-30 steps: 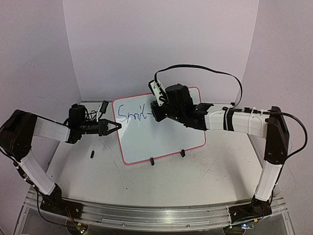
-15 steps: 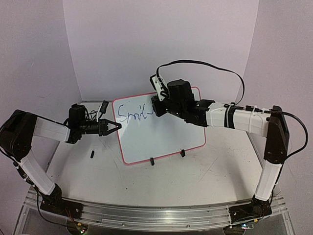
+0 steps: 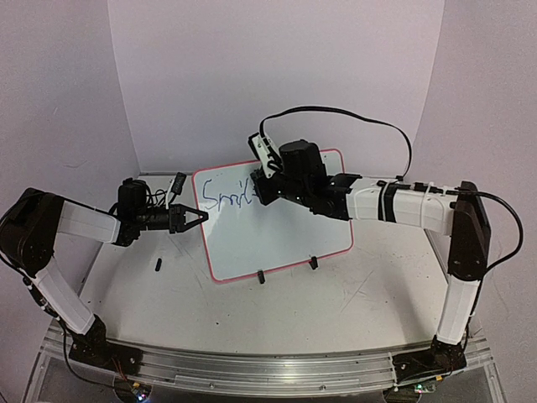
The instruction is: Write a sentence on the whiteboard
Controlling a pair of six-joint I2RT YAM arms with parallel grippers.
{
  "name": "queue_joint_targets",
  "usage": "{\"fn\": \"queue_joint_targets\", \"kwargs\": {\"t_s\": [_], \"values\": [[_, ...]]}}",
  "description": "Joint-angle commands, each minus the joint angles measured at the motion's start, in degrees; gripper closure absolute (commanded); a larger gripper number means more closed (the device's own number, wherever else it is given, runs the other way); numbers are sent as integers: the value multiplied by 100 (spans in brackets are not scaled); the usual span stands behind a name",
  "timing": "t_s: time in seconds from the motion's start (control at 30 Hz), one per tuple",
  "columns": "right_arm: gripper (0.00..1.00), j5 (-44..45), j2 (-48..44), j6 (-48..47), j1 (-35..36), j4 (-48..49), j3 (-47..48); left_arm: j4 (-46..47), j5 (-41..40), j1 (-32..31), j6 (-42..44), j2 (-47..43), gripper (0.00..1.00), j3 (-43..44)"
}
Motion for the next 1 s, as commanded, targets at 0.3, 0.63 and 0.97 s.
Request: {"fn": "queue_joint_targets", "kwargs": {"t_s": [0.3, 0.63, 0.97], "values": [[100, -35, 1, 178, 78, -5, -47, -355, -639, 3, 284, 171, 100, 101], [100, 39, -145, 207, 97, -5, -311, -365, -661, 7, 284, 140, 100, 84], [100, 215, -222, 218, 96, 19, -513, -368, -649, 5, 284, 158, 100, 86]]}}
